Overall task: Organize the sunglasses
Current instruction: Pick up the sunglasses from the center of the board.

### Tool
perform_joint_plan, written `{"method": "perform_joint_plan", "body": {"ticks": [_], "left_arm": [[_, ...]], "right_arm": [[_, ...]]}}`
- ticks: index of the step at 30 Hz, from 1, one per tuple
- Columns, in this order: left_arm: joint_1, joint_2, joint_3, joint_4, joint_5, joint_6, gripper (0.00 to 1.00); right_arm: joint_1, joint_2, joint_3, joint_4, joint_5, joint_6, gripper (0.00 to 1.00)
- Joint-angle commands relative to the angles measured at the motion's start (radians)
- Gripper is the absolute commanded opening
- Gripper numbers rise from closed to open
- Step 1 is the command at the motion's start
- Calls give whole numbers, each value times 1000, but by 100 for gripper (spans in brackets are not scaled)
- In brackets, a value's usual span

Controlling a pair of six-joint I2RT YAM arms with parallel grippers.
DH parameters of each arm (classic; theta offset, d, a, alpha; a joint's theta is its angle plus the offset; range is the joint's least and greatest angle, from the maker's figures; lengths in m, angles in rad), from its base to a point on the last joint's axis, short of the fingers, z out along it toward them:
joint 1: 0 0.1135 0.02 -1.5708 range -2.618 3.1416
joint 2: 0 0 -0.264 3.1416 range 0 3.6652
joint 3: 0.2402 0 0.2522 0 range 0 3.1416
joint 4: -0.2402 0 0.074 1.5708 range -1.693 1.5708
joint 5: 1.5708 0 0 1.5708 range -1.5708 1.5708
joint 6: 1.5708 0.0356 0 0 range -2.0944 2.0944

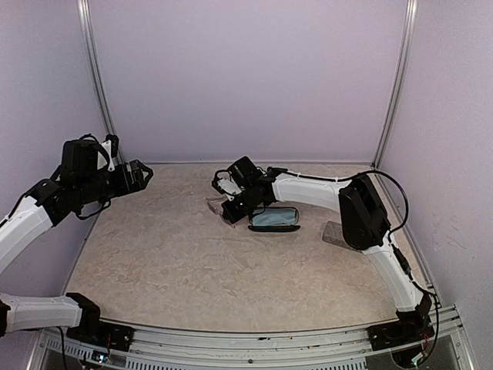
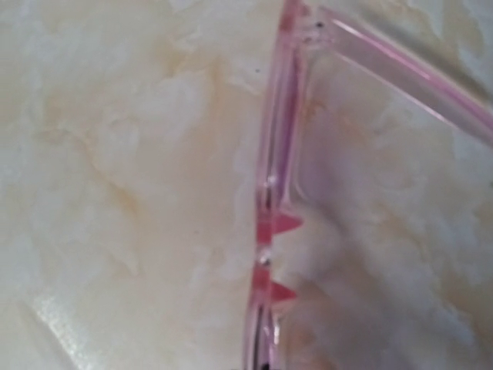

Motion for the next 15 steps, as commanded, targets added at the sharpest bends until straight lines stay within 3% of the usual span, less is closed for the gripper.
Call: {"method": "perform_joint_plan", "body": {"ticks": [1, 8, 15], "left_arm": [[14, -19, -5, 6, 9, 9, 99], [17, -34, 13, -3, 3, 1, 99], [22, -43, 54, -21, -59, -31, 99]], "right_arm": [[16, -9, 16, -16, -23, -3, 0], [28, -82, -58, 38, -48, -3, 0], [64, -235, -260, 229, -94, -74, 0]]}}
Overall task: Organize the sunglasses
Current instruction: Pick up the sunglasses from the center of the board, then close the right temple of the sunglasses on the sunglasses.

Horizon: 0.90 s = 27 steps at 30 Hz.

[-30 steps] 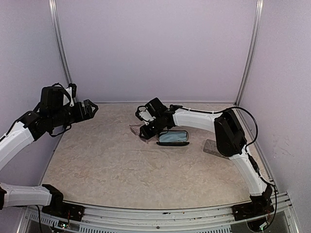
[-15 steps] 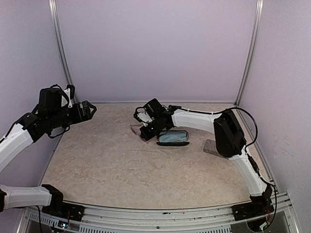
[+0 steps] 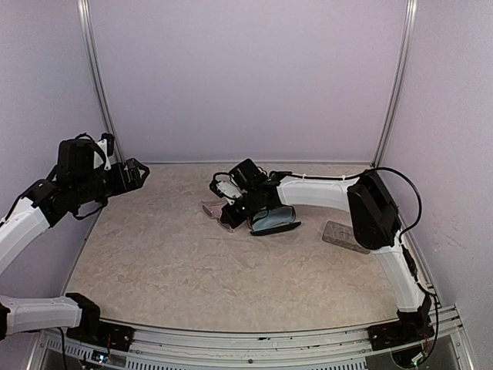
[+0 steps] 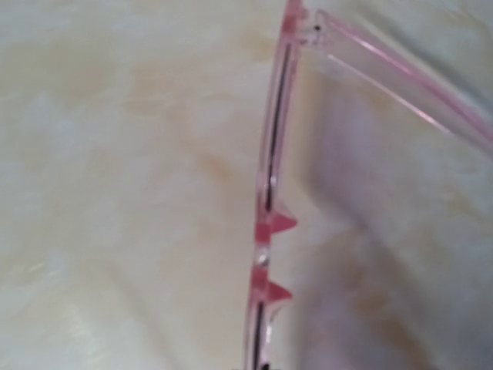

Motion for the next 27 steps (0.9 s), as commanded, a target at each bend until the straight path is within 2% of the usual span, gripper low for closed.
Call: {"method": "perform_joint_plan", "body": {"ticks": [1, 10, 16, 20, 27], "left_arm": [[12, -22, 53, -9, -53, -32, 99], [16, -47, 83, 0, -81, -88, 99], [17, -45, 93, 35, -15, -101, 99], [17, -31, 85, 99, 112, -102, 99], [16, -11, 12, 309, 503, -136, 98]], "right_arm": [[47, -153, -117, 155, -45, -77, 0], [71, -365, -393, 363, -68, -240, 0], [85, -501, -543, 471, -125, -366, 0], [101, -607, -694, 567, -172, -508, 0], [110, -758, -922, 742, -233, -736, 0]]}}
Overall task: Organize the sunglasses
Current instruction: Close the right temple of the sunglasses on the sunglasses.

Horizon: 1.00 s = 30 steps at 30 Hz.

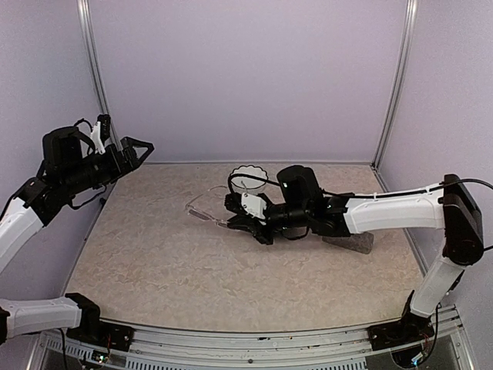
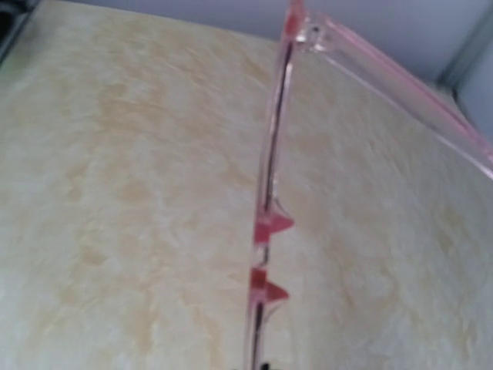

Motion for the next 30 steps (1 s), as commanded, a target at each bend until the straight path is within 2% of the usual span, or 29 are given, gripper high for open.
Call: {"method": "perform_joint_plan", "body": {"ticks": [1, 6, 11, 17, 30], "left_arm": [[5, 28, -39, 174, 304, -34, 98], [-19, 105, -82, 286, 520, -99, 97], [-119, 194, -88, 340, 615, -121, 98], [-244, 266, -74, 378, 654, -122, 98], [-318, 344, -61, 389, 665, -112, 98]], "right_arm": [[10, -92, -102, 154, -64, -206, 0], [9, -157, -181, 188, -70, -351, 0], [9, -214, -227, 222, -62, -483, 0], [10, -237, -221, 201, -40, -564, 0], [10, -298, -245, 246, -44, -647, 0]]}}
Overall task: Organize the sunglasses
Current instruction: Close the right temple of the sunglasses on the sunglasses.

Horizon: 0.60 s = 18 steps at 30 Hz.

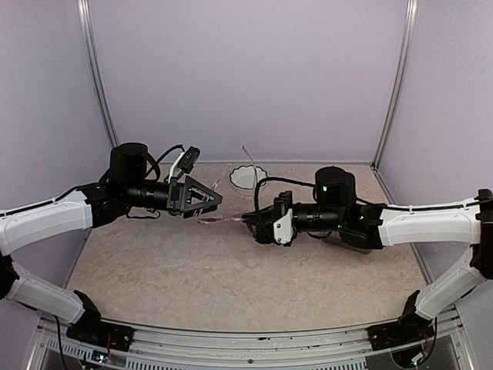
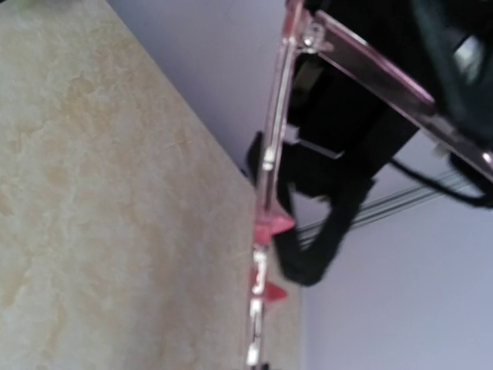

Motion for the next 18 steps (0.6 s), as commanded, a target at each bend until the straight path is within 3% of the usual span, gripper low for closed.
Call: {"method": "perform_joint_plan", "body": {"ticks": [1, 18], "left_arm": [[-21, 14, 21, 46, 31, 4, 98], [-83, 41, 31, 59, 104, 12, 94]], "right_arm": [[9, -52, -21, 62, 4, -41, 0], [39, -76, -32, 62, 104, -339, 0]]}}
